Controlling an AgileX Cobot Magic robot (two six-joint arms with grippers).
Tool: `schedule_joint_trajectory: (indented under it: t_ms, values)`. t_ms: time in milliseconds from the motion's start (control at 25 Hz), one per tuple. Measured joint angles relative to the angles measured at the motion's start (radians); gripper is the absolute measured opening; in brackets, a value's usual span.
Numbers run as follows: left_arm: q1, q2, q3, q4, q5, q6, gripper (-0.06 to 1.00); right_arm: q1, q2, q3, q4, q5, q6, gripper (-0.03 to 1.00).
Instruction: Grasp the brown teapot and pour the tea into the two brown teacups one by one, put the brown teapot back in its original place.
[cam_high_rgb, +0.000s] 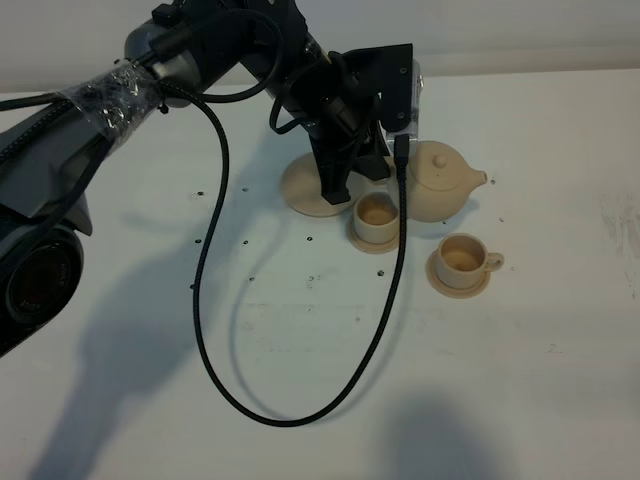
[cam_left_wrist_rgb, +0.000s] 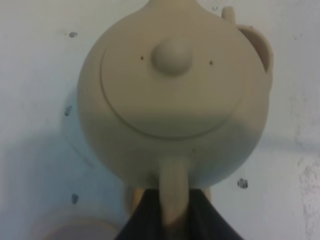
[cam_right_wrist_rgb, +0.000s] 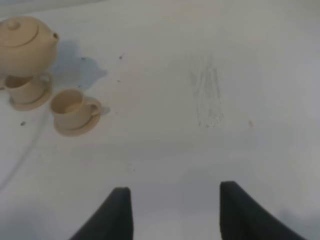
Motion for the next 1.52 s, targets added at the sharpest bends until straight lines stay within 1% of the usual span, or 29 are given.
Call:
schedule_joint_trajectory:
  t_ms: [120, 480, 600, 960, 1200, 1520]
  values:
    - [0.0, 0.0, 0.0, 0.013, 0.019, 0.01, 0.08, 0.0, 0.0, 0.0, 0.0, 0.0, 0.0, 0.41]
    - [0.0, 0.0, 0.0, 0.038, 0.027, 0.052, 0.08, 0.0, 0.0, 0.0, 0.0, 0.0, 0.0, 0.41]
    - [0.0, 0.0, 0.0, 0.053, 0.044, 0.078, 0.08, 0.0, 0.0, 0.0, 0.0, 0.0, 0.0, 0.41]
    - [0.0, 0.0, 0.0, 0.06, 0.057, 0.131, 0.08, 0.0, 0.0, 0.0, 0.0, 0.0, 0.001, 0.41]
    - [0.0, 0.0, 0.0, 0.108, 0.073, 0.137, 0.08, 0.0, 0.0, 0.0, 0.0, 0.0, 0.001, 0.41]
    - [0.0, 0.0, 0.0, 0.114, 0.073, 0.174, 0.08, 0.0, 0.0, 0.0, 0.0, 0.0, 0.0, 0.41]
